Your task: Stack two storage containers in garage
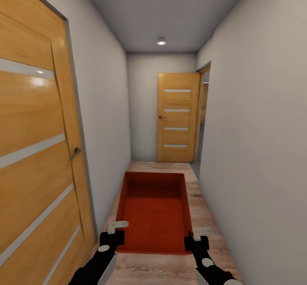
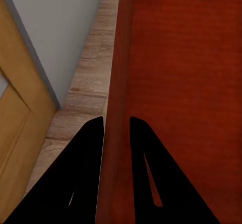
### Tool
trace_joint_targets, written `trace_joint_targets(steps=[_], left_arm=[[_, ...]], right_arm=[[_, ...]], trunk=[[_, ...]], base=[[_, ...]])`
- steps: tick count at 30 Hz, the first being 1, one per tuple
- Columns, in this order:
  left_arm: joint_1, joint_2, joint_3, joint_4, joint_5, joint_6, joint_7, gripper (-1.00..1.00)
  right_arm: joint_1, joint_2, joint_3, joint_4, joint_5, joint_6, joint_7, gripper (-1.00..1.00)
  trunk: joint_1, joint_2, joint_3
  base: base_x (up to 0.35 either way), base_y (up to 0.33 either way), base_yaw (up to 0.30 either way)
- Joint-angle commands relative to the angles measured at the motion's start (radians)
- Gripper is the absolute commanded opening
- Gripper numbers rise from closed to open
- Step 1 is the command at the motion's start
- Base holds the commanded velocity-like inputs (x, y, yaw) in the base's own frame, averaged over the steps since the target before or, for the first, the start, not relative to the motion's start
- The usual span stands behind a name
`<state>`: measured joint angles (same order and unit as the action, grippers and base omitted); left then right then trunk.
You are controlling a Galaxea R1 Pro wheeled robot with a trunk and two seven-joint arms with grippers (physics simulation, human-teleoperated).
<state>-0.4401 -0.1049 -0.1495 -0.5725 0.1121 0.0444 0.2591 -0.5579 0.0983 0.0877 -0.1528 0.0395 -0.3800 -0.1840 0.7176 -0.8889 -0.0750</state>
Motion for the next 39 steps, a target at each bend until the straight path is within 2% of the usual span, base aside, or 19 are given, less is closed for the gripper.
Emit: trace_joint_targets(steps=[1, 39], left_arm=[[0.0, 0.011, -0.006, 0.013, 0.014, 0.005, 0.034, -1.0], [0.0, 0.011, -0.005, 0.009, 0.014, 0.005, 0.034, -1.0]], right_arm=[[-0.002, 0.0, -0.025, -0.002, -0.001, -0.048, -0.017, -1.0], [-0.002, 0.001, -0.025, -0.002, -0.001, -0.048, -0.017, -1.0]], trunk=[[0.001, -0.001, -0.001], [0.001, -0.001, -0.001]], base=[[0.321, 0.0, 0.0], [0.321, 0.0, 0.0]])
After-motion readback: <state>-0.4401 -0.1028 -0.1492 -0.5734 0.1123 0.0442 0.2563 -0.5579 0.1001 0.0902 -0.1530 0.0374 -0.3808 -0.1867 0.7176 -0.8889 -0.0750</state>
